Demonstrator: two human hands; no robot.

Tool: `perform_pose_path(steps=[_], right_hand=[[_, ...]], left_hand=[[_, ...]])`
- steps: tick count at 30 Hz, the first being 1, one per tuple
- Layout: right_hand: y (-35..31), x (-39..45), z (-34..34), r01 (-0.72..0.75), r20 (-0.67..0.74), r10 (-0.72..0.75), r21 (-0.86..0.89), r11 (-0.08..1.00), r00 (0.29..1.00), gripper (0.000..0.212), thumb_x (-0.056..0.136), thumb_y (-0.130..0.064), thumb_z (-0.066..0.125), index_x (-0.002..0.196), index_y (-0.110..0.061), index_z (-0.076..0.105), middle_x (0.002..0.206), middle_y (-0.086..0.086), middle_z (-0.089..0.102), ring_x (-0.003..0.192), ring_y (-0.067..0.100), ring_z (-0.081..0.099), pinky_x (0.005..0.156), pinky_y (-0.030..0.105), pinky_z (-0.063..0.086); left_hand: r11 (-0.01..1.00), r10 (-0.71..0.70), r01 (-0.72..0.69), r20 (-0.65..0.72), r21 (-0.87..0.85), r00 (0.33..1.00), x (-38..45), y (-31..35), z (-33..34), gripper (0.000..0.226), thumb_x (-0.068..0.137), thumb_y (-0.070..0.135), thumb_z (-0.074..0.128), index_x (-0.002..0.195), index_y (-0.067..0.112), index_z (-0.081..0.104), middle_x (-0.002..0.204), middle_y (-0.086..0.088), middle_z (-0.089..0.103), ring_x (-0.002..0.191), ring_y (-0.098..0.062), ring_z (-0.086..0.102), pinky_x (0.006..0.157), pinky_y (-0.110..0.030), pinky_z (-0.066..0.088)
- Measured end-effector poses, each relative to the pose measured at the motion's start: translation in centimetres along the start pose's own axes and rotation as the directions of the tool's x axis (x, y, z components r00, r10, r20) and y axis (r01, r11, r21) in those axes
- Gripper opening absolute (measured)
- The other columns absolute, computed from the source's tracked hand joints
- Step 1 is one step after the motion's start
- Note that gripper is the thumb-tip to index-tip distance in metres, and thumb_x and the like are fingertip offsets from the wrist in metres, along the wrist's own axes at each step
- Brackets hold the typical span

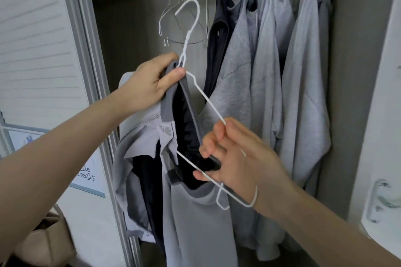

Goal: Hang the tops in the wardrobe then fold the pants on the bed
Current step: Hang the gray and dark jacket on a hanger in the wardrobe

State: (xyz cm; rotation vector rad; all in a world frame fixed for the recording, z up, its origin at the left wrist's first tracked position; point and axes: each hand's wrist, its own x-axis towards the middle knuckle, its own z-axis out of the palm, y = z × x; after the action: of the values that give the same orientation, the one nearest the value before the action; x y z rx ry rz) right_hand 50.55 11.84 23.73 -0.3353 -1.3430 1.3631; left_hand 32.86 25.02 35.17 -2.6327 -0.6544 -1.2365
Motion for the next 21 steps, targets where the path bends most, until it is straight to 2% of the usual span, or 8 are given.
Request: perform_pose_path(steps=[7, 9, 10, 11, 12, 14, 18, 21], right_hand=[[0.8, 0.8, -1.5, -0.158, -0.092, 0.160, 0.038, 0.987, 0.983, 0.034, 0.087, -0.051, 0.048, 0.089, -0.023, 0.067, 0.120, 0.004, 0.065, 0.114, 0.018, 0.058, 0.089, 0.043, 0.051], [0.6, 1.1, -2.0, -0.215, -0.150, 0.204, -0.057, 0.975, 0.967, 0.055, 0.093, -0.043, 0.037, 0.118, -0.001, 0.063, 0.117, 0.028, 0.061, 0.096, 0.010, 0.066, 0.081, 0.028, 0.053], [0.7, 0.8, -2.5, -0.247, -0.172, 0.200, -0.316, 0.916, 0.965, 0.035, 0.099, -0.027, 0.036, 0.088, -0.010, 0.064, 0.148, 0.017, 0.038, 0.080, 0.003, 0.068, 0.075, 0.022, 0.054], [1.0, 0.4, -2.6, -0.285, -0.242, 0.171, -0.587, 0.758, 0.955, 0.058, 0.101, -0.011, 0.038, 0.126, -0.003, -0.014, 0.065, -0.007, 0.027, 0.074, 0.002, 0.067, 0.076, 0.021, 0.054], [1.6, -0.2, -3.4, -0.196, -0.173, 0.095, -0.814, 0.546, 0.980, 0.042, 0.099, -0.003, 0.044, 0.129, 0.025, 0.036, 0.090, 0.032, 0.057, 0.081, 0.005, 0.065, 0.084, 0.029, 0.053], [3.5, -1.4, -4.8, 0.034, 0.041, 0.053, -0.992, 0.125, 0.998, 0.032, 0.090, -0.011, 0.056, 0.122, -0.005, 0.058, 0.110, 0.007, 0.061, 0.103, 0.009, 0.054, 0.095, 0.035, 0.042], [2.9, -2.6, -5.7, 0.156, 0.134, 0.089, -0.932, -0.326, 0.987, 0.023, 0.086, -0.050, 0.047, 0.103, -0.034, 0.047, 0.096, -0.020, 0.045, 0.100, 0.007, 0.031, 0.089, 0.031, 0.016], [1.6, -3.5, -6.2, 0.155, 0.186, -0.007, -0.841, -0.519, 0.983, 0.020, 0.088, -0.044, 0.045, 0.100, -0.032, 0.056, 0.092, -0.018, 0.052, 0.098, 0.011, 0.037, 0.093, 0.039, 0.027]], left_hand=[[0.920, -0.140, 0.086, -0.114, -0.381, 0.984, 0.4, 1.5, 0.8, 0.058, 0.086, 0.043, 0.065, 0.062, -0.005, 0.043, 0.059, -0.011, 0.029, 0.055, -0.015, 0.029, 0.052, -0.023, 0.025], [0.876, -0.242, 0.120, -0.210, -0.468, 0.947, 1.0, 1.3, 0.7, 0.054, 0.083, 0.040, 0.068, 0.052, 0.010, 0.036, 0.054, 0.002, 0.025, 0.052, -0.009, 0.024, 0.048, -0.022, 0.022], [0.838, -0.319, 0.155, -0.241, -0.523, 0.916, 1.4, 0.9, 0.4, 0.048, 0.081, 0.041, 0.068, 0.050, 0.018, 0.039, 0.052, 0.006, 0.028, 0.052, -0.008, 0.027, 0.049, -0.021, 0.025], [0.793, -0.401, 0.196, -0.251, -0.577, 0.881, 1.6, 0.4, 0.1, 0.041, 0.078, 0.044, 0.068, 0.051, 0.022, 0.047, 0.052, 0.006, 0.034, 0.053, -0.008, 0.032, 0.050, -0.020, 0.029], [0.751, -0.467, 0.235, -0.245, -0.617, 0.850, 1.7, -0.4, -0.2, 0.036, 0.075, 0.047, 0.068, 0.054, 0.023, 0.054, 0.053, 0.004, 0.040, 0.054, -0.010, 0.038, 0.053, -0.022, 0.033], [0.715, -0.531, 0.294, -0.219, -0.634, 0.818, 1.1, -2.2, -0.2, 0.038, 0.073, 0.050, 0.069, 0.057, 0.015, 0.062, 0.055, 0.001, 0.045, 0.054, -0.011, 0.043, 0.054, -0.025, 0.036], [0.788, -0.500, 0.311, -0.258, -0.532, 0.827, -1.3, -4.8, 1.3, 0.051, 0.082, 0.032, 0.069, 0.069, -0.014, 0.053, 0.053, 0.004, 0.039, 0.052, -0.006, 0.034, 0.047, -0.017, 0.030], [0.806, -0.524, 0.366, -0.272, -0.465, 0.807, -2.6, -6.5, 1.9, 0.048, 0.084, 0.028, 0.068, 0.066, -0.013, 0.050, 0.049, 0.006, 0.036, 0.050, -0.006, 0.032, 0.046, -0.015, 0.030]])
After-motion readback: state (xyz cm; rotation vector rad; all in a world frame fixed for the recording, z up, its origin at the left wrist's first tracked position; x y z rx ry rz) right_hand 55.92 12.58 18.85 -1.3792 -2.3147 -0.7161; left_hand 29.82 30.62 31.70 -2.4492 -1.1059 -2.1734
